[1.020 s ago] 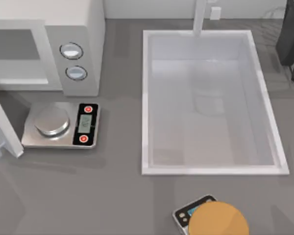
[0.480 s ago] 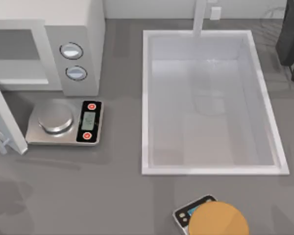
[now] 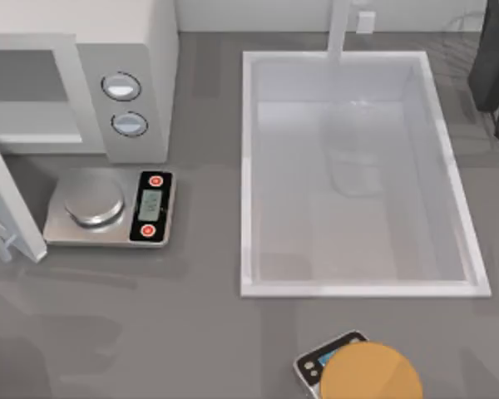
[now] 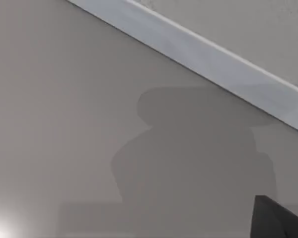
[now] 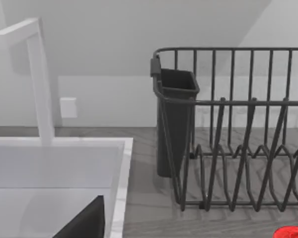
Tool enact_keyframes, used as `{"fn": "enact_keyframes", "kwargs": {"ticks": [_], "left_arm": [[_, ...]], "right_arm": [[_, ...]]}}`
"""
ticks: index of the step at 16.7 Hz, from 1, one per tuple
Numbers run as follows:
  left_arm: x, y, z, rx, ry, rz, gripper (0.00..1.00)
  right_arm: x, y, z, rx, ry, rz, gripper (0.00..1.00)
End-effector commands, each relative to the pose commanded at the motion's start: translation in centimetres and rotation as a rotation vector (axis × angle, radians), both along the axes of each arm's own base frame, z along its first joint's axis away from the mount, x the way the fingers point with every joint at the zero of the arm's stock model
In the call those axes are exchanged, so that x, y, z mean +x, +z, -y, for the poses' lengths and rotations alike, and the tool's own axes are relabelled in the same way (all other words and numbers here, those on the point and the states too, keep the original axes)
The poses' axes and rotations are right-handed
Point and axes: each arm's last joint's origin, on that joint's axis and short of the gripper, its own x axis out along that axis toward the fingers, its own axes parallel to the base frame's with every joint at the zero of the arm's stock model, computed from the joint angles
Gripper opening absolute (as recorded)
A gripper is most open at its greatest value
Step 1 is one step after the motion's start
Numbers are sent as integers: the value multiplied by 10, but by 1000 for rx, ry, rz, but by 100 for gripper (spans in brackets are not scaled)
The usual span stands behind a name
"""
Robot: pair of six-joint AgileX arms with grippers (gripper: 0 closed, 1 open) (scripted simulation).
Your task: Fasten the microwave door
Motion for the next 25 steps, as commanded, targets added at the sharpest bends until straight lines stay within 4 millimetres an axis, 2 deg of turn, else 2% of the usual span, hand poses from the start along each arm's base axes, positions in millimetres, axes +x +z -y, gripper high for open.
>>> {"fn": "enact_keyframes", "kwargs": {"ticks": [2,7,9,11,14,18,21,25], "left_arm": [[-6,-10,3,-21,24,-35,0],[-5,-10,3,-25,25,-38,0],[-3,-10,9,-25,32,-44,0],[-1,-10,22,-26,34,-56,0],[2,-11,56,-23,13,-68,0],[-4,-11,93,-22,7,-53,0],[-8,-10,102,-25,25,-37,0],[-7,-10,102,-27,25,-38,0]], "right_arm": [[0,0,0,0,0,0,100],[0,0,0,0,0,0,100],[0,0,0,0,0,0,100],[0,0,0,0,0,0,100],[0,0,0,0,0,0,100],[0,0,0,0,0,0,100],[0,0,0,0,0,0,100],[0,0,0,0,0,0,100]]}}
